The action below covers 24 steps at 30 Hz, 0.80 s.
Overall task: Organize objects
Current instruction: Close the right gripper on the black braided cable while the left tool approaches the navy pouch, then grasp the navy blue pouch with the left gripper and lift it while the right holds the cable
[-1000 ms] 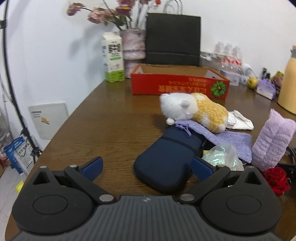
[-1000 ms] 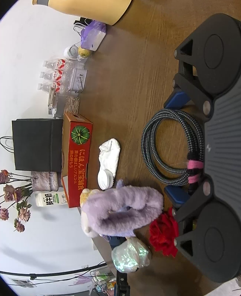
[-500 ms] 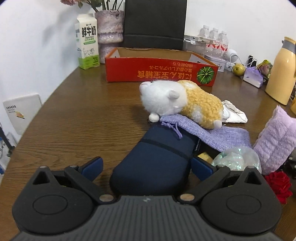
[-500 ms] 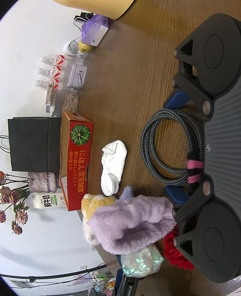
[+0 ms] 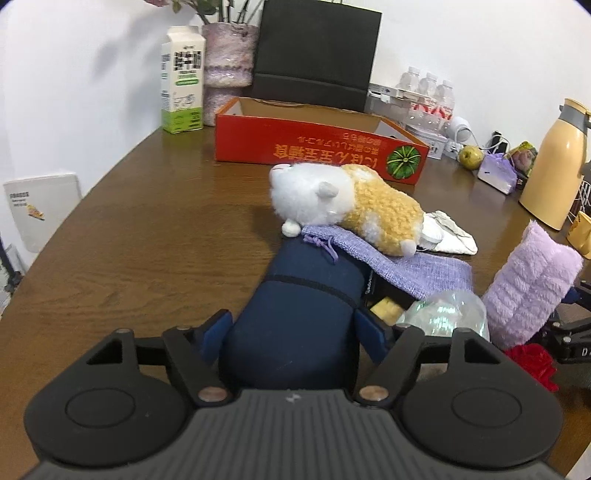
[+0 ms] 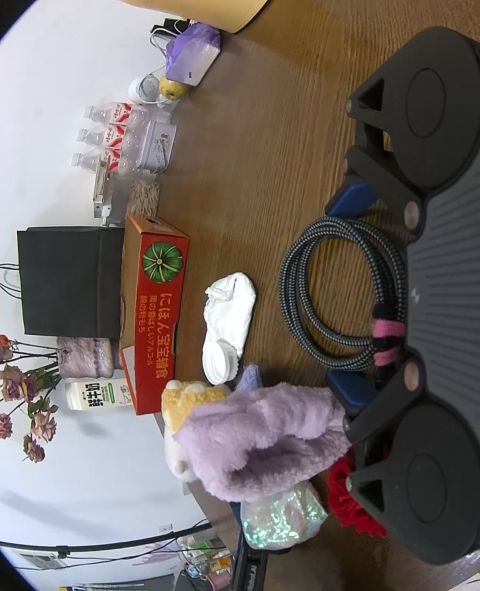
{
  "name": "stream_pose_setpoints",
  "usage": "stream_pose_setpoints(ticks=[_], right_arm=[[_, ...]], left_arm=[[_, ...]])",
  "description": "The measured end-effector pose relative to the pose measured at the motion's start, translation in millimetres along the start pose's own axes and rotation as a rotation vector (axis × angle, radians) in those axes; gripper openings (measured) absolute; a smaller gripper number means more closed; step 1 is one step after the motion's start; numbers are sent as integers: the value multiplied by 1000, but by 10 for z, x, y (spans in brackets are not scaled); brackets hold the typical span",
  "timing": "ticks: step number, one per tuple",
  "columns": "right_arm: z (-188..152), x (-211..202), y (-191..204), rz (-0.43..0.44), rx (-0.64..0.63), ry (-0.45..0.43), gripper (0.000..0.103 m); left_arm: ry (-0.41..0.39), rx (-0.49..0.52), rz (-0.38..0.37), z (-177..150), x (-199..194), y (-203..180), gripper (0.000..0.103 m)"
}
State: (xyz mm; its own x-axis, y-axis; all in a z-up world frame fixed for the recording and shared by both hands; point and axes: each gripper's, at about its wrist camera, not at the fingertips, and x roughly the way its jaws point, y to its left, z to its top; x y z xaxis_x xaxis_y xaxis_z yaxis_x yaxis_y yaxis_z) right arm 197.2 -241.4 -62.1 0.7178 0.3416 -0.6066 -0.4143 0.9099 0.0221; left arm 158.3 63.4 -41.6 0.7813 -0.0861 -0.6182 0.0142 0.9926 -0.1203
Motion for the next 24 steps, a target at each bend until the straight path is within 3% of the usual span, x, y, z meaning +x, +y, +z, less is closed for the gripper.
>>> stream_pose_setpoints(ticks=[13,16,19,24], right_arm=[[2,6,16,3,-4,-1,89],[2,5,18,2,-5,-1,89],[3,4,17,2,-5,-1,89],[4,3,18,3,-5,-1,89]], left_arm=[[-9,-95,137,-296,-454,81,74],[-15,-79,151,-287,-474,45,80],[-37,-50,162,-272,-466,-6,98],[-13,-39,156,-222,-342,-6,102]])
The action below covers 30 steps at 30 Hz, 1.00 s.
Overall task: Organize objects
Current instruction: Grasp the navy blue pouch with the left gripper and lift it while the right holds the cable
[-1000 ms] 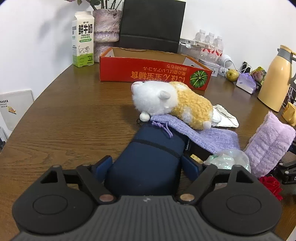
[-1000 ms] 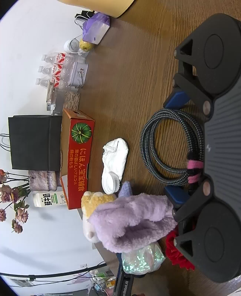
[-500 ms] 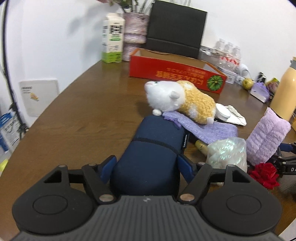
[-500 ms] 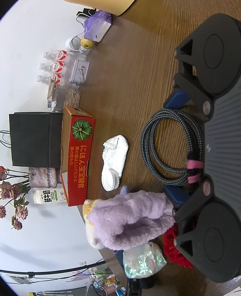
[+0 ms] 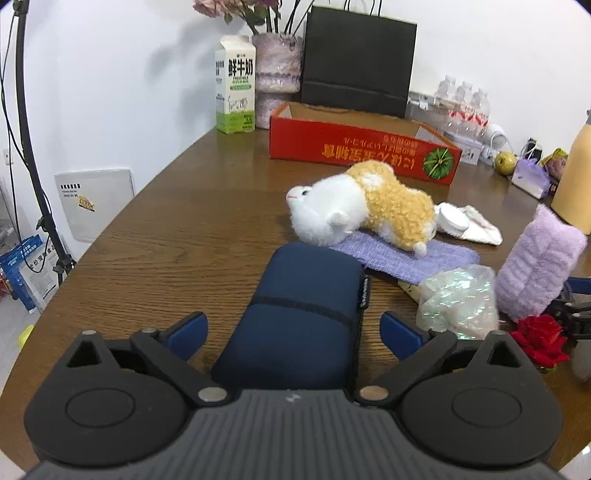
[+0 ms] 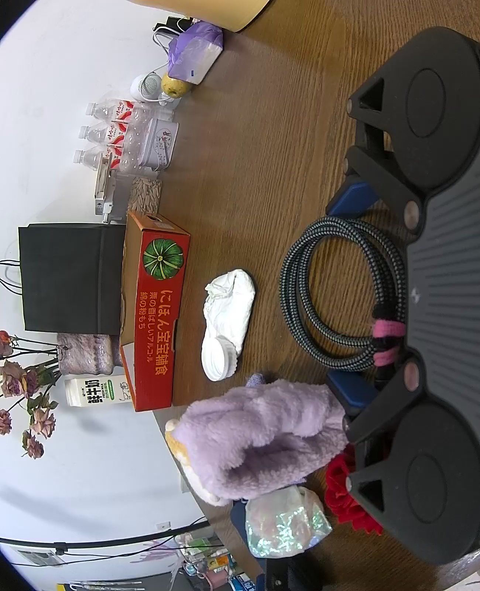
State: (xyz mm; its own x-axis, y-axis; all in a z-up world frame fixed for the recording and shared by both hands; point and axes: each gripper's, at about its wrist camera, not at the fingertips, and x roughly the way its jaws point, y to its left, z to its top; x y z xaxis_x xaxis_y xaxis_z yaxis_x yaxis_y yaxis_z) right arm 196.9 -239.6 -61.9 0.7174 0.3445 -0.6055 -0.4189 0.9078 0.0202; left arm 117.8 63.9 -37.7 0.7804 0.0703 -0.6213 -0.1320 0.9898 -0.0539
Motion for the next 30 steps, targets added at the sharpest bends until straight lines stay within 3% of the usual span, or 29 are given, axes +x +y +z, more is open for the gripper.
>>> stream_pose_setpoints(ticks=[4,7,8,11,15,25,30], right_arm=[[-2,-8,-1,-1,0,0,88],[-1,-10,-6,0,-2,0,88],[0,-12,-4,0,-2,0,88],[0,-24,-1,-2,-6,0,88],[-14,-44,-5,-8,9,-7,88],[-60,-136,-43,-4,37,-13,88],[-74,-188,-31,-8,37,-15,88]], left_arm=[[25,-5,4,-31,101,6,102],[2,-1,11,-65,102,-17,101],[-8,-2,13,-75,104,-26,99],[-40,25,18,-98,67,-81,78],[-55,6,13,-85,3,-69,69],[-74,10,9,-125,-113,-43,66],[-43,22,-17,-139,-110,-52,72]])
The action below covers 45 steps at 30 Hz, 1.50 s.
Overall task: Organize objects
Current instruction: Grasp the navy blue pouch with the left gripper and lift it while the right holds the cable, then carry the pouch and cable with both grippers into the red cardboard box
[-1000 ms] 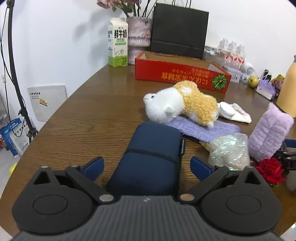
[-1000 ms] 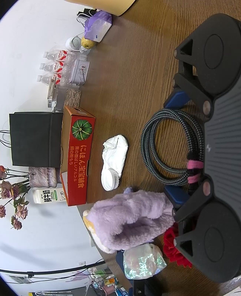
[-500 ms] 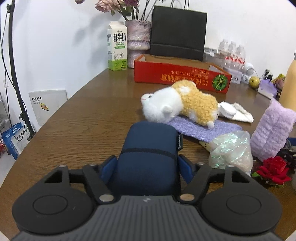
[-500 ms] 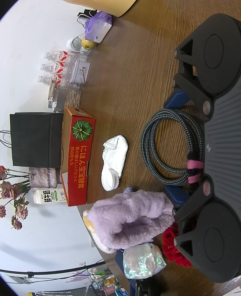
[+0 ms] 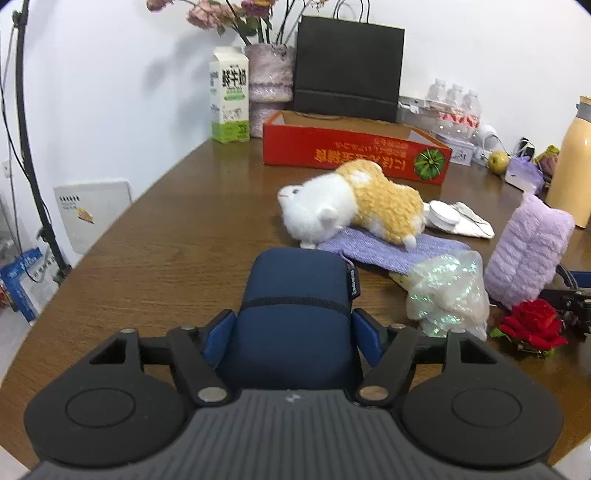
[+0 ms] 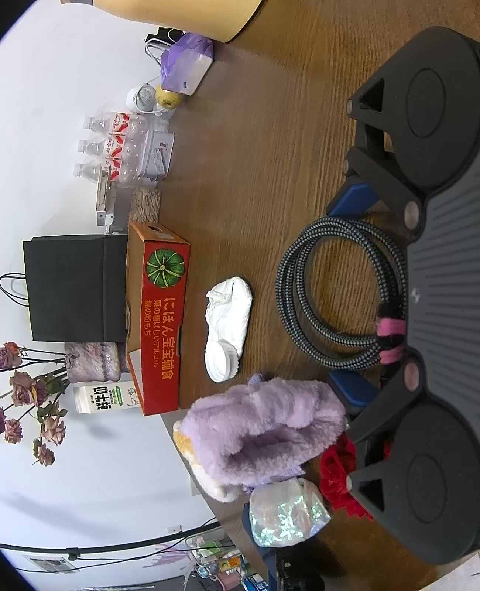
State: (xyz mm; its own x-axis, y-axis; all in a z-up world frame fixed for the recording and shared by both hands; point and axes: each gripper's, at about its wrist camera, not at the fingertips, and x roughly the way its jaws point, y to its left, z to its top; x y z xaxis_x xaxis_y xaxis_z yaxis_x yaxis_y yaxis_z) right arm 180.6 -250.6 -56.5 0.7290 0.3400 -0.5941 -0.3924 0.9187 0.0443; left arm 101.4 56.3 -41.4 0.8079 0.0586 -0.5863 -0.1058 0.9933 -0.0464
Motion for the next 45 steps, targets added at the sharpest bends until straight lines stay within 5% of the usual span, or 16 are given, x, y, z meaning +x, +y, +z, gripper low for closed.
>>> stream_pose_setpoints(ticks=[5,11,35,45], right_arm=[[-9,-60,23,-2,2,-5,88],[-9,-160,30,-10,5,-20,88],[294,-317,7,4,0,-85,85],[254,250,-102,-43,-10,57,86]], left_arm=[[23,-23,8,52,104,9,80],[12,-39,-16,59,41,1,64],[-134,-5,-24,456,-242,-123,63],[-113,-11,-33,417,-159,-140,63]])
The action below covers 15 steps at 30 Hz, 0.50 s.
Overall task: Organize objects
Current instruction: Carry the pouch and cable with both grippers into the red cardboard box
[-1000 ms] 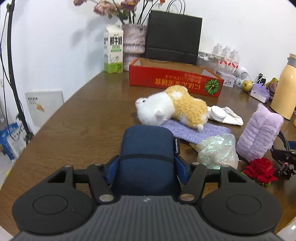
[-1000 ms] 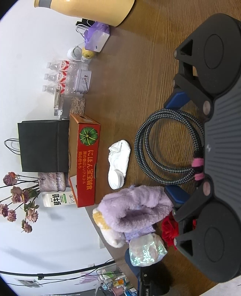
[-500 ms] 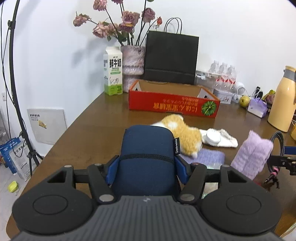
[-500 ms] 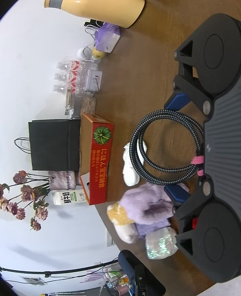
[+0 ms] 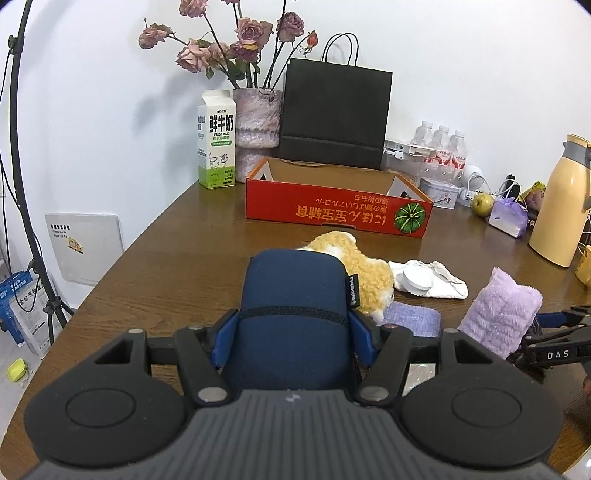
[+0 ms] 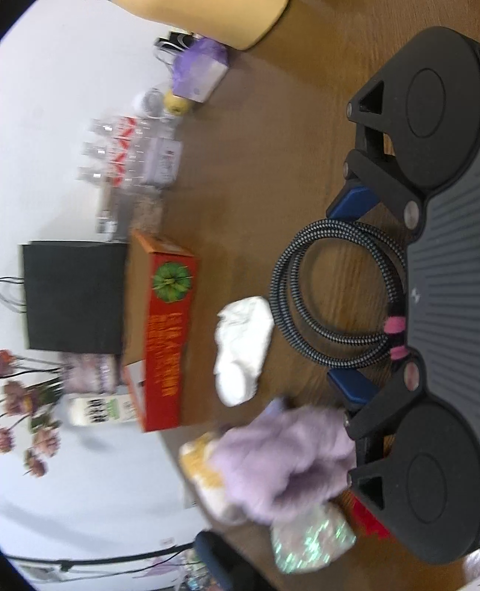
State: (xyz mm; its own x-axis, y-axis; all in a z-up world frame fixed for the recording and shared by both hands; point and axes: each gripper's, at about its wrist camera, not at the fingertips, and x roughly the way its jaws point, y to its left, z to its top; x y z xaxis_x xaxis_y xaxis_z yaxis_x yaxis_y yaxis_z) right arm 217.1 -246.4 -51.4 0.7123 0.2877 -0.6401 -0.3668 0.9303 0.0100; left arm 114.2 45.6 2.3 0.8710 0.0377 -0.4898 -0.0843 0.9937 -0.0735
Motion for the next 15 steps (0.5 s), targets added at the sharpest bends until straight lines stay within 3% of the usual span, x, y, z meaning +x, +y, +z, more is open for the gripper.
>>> stream_pose_setpoints(ticks=[3,7,10,11,15], right_arm=[[-47,-15,-28,15,34,-8,87],[-197,-60,37,-9,8,-13,101],[-230,-98,60,-8,7,-33,95],[-230,-112,73,4,1,-42,83],[-208,-158,134,-12,-31,-55,82]], left_arm=[[4,-5,0,-7,-1,18,63],[-1,-7,-9,-10,-18,19,63],[-2,-6,-15,-6,-29,-3,63],[-2,-4,-16,-4,-35,-10,63],[-14,0,-19,16,-77,-17,63]])
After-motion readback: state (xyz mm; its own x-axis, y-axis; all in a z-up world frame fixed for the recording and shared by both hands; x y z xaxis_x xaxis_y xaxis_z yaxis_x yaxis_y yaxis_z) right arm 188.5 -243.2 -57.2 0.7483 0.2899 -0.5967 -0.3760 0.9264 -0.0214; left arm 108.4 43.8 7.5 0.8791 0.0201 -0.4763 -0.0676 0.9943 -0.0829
